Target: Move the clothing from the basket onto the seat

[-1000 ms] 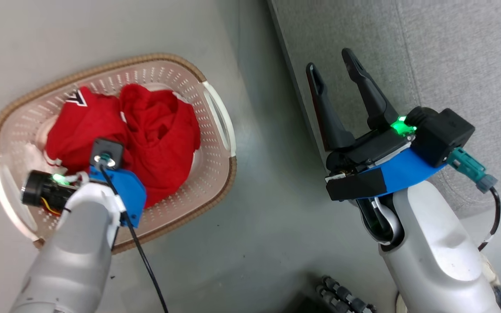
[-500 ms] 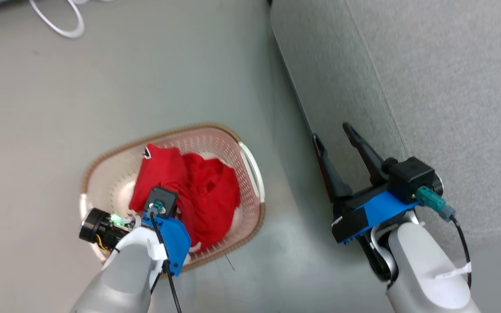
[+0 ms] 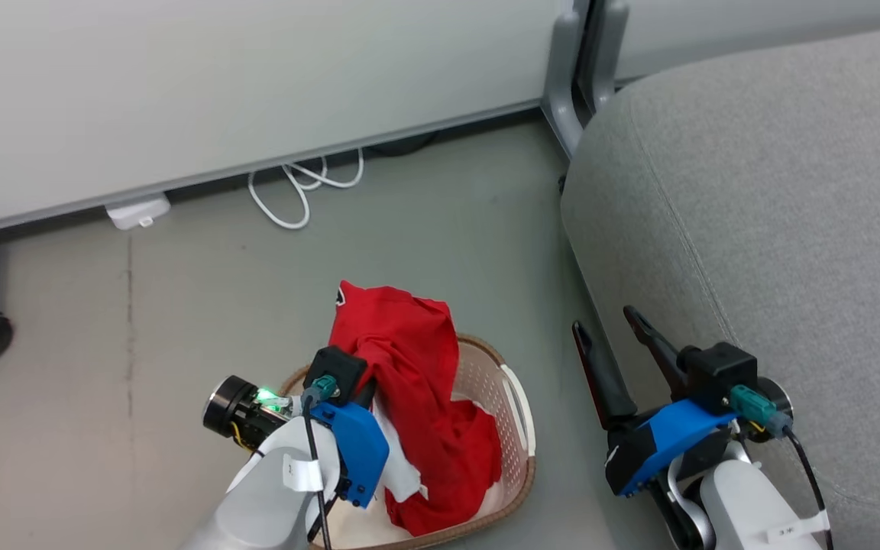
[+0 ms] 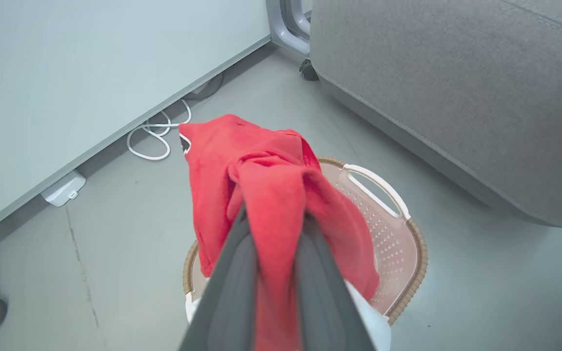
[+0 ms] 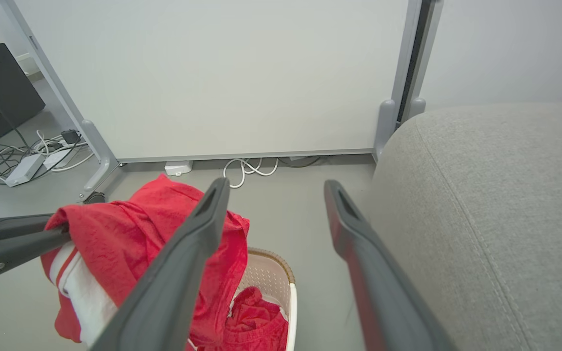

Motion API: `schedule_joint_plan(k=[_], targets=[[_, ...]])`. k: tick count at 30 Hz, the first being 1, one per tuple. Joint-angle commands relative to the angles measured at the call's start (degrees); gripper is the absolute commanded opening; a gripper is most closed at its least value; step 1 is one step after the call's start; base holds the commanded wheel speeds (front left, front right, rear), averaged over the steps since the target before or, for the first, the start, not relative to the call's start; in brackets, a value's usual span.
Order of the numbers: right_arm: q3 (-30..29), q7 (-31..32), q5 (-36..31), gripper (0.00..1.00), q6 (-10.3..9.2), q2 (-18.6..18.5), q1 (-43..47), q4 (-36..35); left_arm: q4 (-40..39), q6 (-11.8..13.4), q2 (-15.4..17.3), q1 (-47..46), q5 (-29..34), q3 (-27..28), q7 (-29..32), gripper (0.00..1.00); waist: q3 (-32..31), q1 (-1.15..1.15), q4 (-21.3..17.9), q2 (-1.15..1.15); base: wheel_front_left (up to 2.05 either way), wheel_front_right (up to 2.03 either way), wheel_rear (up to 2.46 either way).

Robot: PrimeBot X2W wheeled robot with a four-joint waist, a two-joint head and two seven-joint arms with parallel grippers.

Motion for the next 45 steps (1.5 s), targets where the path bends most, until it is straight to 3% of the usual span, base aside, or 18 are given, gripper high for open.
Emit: schedule_joint_plan(k=[1,8,23,32,45], targets=[[-0.19,0.46,-0.01,1.00,0.03,-0.22,1.99,-0.23,-1.69,-0.21,-0.10,0.94,-1.21,-1.23,0.11,0.00,-5.15,0.02,3.36,-0.01,0.00,0.00,0.00],[-0.92,2.61,-0.04,1.00,0.03,-0.22,5.60,-1.50,-7.87,0.19,-0.09,-0.69,-6.54,-5.43,0.54,0.00,-9.92,0.02,4.90,-0.01,0.00,0.00,0.00],[-0.70,5.28,0.61,1.00,0.03,-0.21,8.62,-5.15,-18.92,3.87,-0.08,-7.58,-19.00,-14.12,4.91,0.00,-12.68,0.02,5.73,-0.01,0.00,0.00,0.00],[0.22,5.91,0.93,1.00,0.03,-0.21,8.97,-6.09,-18.59,5.94,-0.08,-9.20,-22.23,-17.82,3.33,0.00,-12.78,0.02,4.81,-0.01,0.00,0.00,0.00],[2.16,6.80,2.75,1.00,0.03,-0.22,7.86,-5.42,-16.36,6.58,-0.09,-10.83,-26.29,-21.97,1.01,0.00,-12.09,0.02,4.56,-0.01,0.00,0.00,0.00]])
